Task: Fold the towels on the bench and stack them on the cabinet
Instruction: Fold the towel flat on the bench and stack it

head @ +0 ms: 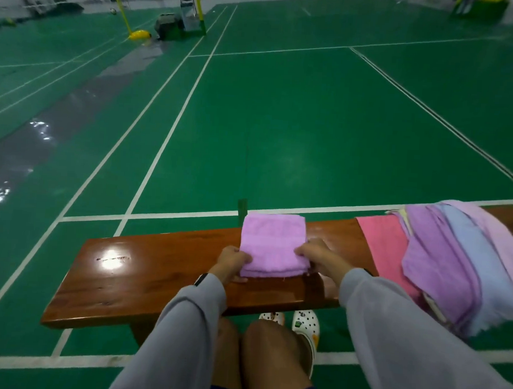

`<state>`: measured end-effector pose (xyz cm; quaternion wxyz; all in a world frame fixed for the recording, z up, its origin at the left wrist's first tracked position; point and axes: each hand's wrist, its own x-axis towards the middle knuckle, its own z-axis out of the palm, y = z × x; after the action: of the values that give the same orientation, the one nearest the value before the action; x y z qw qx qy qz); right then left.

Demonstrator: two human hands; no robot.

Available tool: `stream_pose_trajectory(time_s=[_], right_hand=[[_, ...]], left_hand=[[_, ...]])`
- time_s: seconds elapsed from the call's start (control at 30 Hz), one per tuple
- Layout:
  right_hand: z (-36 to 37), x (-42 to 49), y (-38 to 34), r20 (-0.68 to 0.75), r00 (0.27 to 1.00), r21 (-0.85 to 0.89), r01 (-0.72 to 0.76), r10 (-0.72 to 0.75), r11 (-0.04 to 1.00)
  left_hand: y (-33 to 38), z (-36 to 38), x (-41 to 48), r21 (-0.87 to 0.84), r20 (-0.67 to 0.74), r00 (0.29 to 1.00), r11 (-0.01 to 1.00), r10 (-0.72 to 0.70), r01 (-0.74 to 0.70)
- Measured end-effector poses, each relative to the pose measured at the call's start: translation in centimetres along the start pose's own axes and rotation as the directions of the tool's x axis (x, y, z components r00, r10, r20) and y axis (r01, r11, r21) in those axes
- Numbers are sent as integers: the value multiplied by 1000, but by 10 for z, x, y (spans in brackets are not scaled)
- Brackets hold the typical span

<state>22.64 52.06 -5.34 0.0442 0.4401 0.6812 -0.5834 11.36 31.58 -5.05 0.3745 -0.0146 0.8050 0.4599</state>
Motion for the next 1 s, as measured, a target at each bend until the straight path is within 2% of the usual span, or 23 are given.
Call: stream_pose_trajectory(time_s=[0.17,0.27,0.33,0.43,0.47,0.5,0.57,0.6,0.67,0.73,0.8,0.87,1.0], right_hand=[[-8,-3,-22,-89,988,-206,103,-123,973],[-4,-10,-19,-36,995,-391,69,-90,918],[1,-12,-14,-84,990,-479,64,-118,875],[9,-10,-11,-187,968,-541,41,-167,840],[12,-10,-11,-224,957,-578,23,-186,816],[15,-11,-11,-249,941,-629,21,-227,777],[20,-8,-11,-205,891,-745,126,-406,655],[22,-6,-13,-139,865,-790,197,-483,581],[29,-1,-17,-4,839,-831,299,-544,469],[36,8,-16,93,841,-853,343,-533,394],[40,20,-8,143,832,-871,363,-536,331],[40,30,6,150,816,-873,374,-559,312],[45,44,23,116,774,-852,399,-623,338]], left_hand=[[13,-9,-14,157,110,994,988,-27,9],[8,-3,-15,134,88,996,991,-6,-6],[6,1,-19,177,58,998,983,31,-40],[10,7,-20,284,5,987,946,159,-153],[12,9,-19,394,-23,971,895,237,-209],[13,10,-15,548,-38,942,795,334,-260],[17,16,-9,785,24,842,511,538,-349],[20,21,-8,832,84,789,393,609,-392],[25,33,-1,869,185,715,228,674,-439],[23,45,8,891,221,699,151,680,-428],[14,53,19,901,208,718,155,664,-405],[-1,59,30,899,165,732,205,661,-387],[-17,65,49,880,75,683,274,727,-388]])
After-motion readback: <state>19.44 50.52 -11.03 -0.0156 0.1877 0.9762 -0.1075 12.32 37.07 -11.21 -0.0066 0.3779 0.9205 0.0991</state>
